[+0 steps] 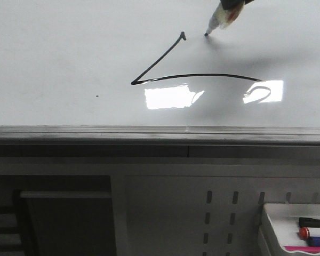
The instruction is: Write number 4 on whiteboard
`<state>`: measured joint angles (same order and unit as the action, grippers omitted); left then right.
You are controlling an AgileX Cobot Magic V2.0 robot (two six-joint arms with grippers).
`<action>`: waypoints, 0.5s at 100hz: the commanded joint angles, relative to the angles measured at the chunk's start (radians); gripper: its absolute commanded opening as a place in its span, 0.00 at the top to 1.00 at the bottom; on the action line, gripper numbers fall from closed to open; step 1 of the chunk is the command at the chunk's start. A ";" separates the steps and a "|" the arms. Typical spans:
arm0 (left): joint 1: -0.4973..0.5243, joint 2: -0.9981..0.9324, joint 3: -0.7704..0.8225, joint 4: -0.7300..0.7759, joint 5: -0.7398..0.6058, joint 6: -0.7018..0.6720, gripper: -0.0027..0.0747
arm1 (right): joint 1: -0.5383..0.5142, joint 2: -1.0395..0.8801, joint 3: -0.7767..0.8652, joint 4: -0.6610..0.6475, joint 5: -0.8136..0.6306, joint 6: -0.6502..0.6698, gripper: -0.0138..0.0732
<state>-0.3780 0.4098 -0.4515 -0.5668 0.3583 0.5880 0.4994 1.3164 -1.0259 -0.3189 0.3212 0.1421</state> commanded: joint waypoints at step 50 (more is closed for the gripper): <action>0.002 0.004 -0.031 -0.025 -0.068 -0.007 0.99 | 0.200 -0.014 0.086 0.062 0.138 -0.006 0.90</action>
<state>-0.3664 0.4098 -0.4515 -0.5685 0.3583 0.5880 0.7041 1.3265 -0.9034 -0.2325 0.4705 0.1421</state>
